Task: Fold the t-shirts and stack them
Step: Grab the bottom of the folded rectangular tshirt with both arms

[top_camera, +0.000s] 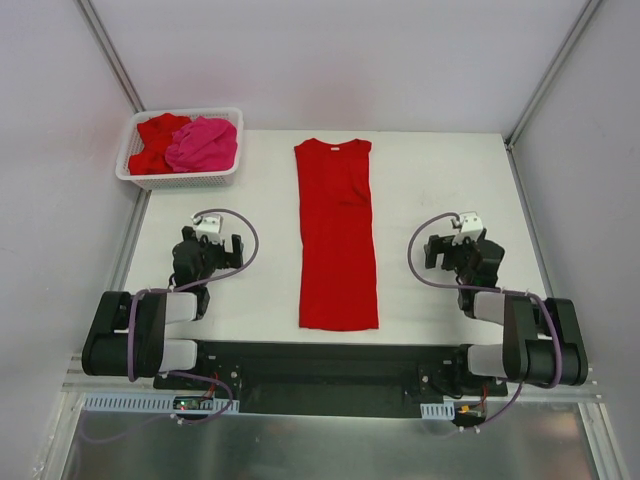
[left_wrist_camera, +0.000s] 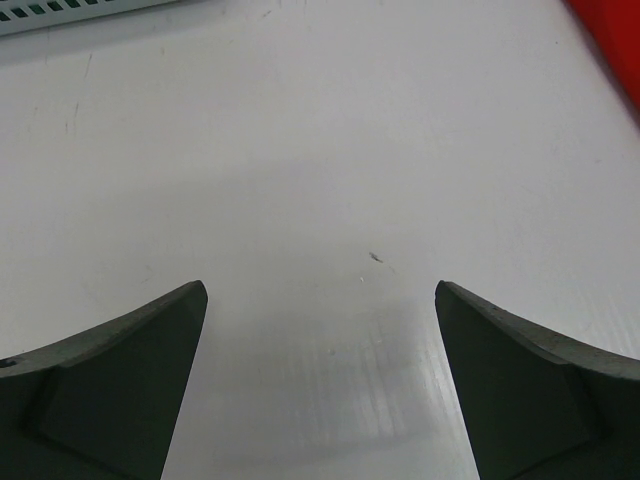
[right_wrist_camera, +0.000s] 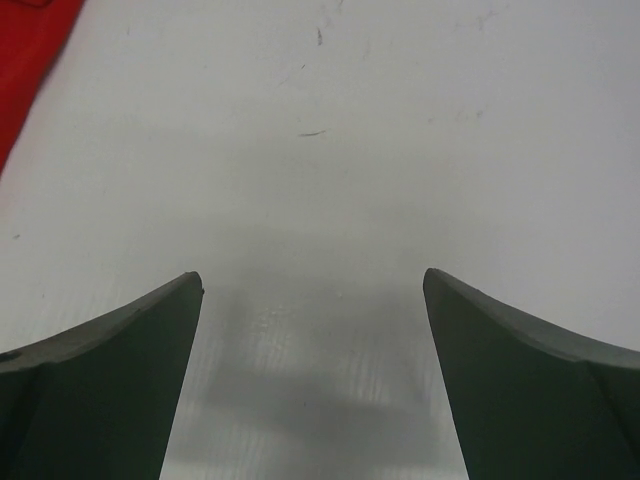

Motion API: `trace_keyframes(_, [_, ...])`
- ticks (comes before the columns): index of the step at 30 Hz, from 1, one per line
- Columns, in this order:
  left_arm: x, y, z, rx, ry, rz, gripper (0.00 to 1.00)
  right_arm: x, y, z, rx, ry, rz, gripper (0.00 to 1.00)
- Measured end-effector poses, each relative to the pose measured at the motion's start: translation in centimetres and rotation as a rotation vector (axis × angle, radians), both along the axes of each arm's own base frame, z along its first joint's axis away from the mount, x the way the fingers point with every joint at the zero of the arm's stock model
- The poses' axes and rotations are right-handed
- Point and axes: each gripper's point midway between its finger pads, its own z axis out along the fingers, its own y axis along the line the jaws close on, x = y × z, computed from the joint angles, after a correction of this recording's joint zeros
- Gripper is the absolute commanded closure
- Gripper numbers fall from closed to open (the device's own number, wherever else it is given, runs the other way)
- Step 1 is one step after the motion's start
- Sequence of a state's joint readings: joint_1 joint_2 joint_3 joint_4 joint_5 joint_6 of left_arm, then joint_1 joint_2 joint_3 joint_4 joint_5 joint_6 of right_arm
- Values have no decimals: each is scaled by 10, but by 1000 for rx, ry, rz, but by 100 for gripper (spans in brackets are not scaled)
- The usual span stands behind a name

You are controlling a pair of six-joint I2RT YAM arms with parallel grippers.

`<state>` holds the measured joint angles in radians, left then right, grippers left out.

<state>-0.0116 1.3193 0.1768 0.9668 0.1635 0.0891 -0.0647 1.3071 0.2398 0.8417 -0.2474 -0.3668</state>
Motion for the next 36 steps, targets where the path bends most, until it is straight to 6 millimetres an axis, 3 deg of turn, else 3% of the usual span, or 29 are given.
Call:
trace_keyframes(2, [0,0,1,0,-10,0,1,-2,6,-8,-4,15,18,4])
trace_keyframes(7, [5,0,10,-1,-51,0,1,-1,10,-3,-40,-27,2,4])
trace_keyframes(20, [9,18,12,5,-50,117,1,7,-21,3,-80,-37,-195,4])
trace_keyframes(36, [8,19,9,6,-39,123,1,7,-21,3,-72,-36,-194,4])
